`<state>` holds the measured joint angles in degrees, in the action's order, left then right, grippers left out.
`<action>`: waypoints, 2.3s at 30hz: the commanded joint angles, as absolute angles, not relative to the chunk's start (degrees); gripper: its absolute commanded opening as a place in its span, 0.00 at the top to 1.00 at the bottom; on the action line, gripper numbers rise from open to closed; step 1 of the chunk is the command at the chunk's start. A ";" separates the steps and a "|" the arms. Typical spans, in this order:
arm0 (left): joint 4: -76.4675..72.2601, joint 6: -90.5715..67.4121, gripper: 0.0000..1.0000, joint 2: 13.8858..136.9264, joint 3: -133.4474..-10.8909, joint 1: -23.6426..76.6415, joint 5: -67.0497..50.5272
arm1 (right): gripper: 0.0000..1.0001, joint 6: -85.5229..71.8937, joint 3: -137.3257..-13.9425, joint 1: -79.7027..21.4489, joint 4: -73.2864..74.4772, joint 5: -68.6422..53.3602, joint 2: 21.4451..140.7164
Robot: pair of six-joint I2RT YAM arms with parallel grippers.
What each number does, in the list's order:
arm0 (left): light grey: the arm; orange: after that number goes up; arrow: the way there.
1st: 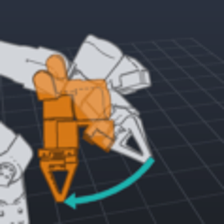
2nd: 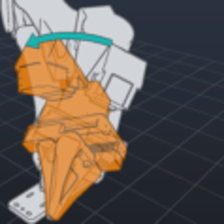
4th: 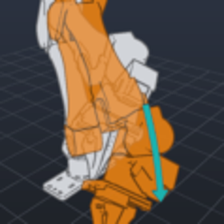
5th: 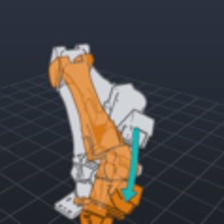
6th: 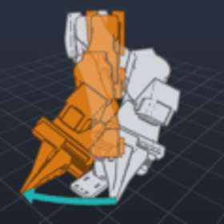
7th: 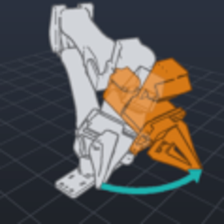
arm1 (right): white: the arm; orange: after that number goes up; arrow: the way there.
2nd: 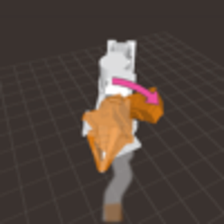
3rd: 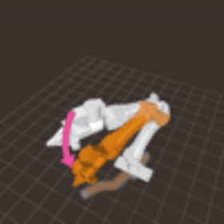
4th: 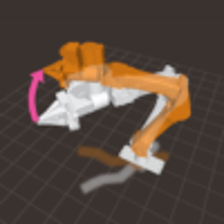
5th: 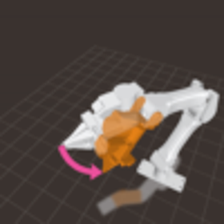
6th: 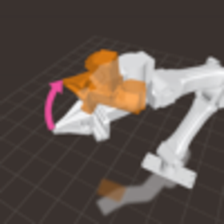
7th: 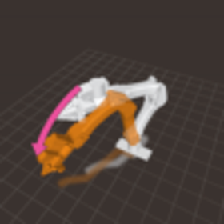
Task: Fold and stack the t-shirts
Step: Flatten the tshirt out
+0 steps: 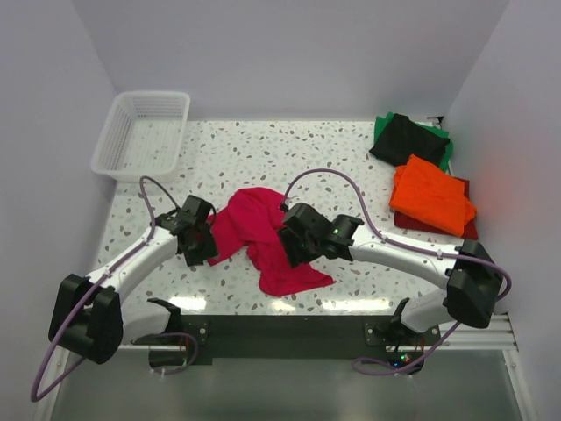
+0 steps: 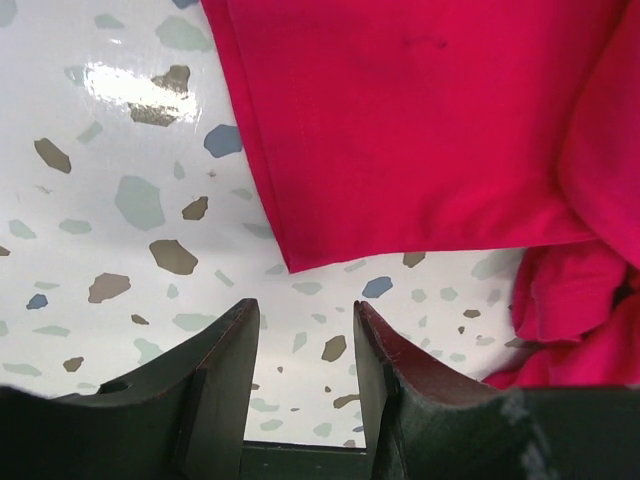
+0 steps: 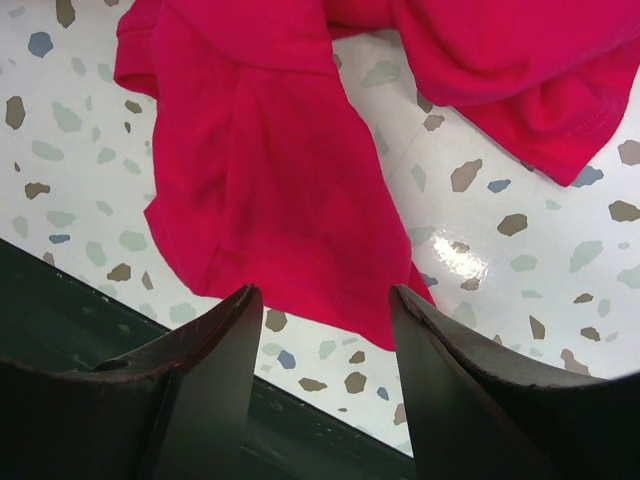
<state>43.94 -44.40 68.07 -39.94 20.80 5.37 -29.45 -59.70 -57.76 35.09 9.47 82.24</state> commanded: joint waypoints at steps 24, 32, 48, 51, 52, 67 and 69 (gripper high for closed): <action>34.89 -48.16 0.59 77.78 -37.79 21.88 8.08 | 0.43 -28.83 -64.60 -58.10 35.25 12.57 85.96; 39.37 -48.16 1.00 77.35 -40.51 21.88 11.77 | 0.42 -30.23 -64.78 -58.18 35.68 16.33 85.43; 61.69 -54.05 1.00 63.81 -69.95 21.89 43.75 | 0.42 -34.72 -64.86 -58.10 36.39 21.80 86.66; 65.90 -55.46 1.00 63.46 -74.51 21.89 50.35 | 0.42 -34.10 -64.69 -58.10 35.42 20.83 87.36; 66.53 -56.24 1.00 63.37 -75.31 21.88 51.84 | 0.42 -34.10 -64.77 -58.10 35.25 20.74 87.62; 67.24 -54.41 1.00 64.07 -81.92 21.80 59.33 | 0.48 -30.24 -62.93 -58.18 32.34 11.34 90.80; 66.19 -53.71 1.00 64.60 -80.87 21.71 57.75 | 0.52 -30.15 -62.23 -58.18 32.43 10.12 90.35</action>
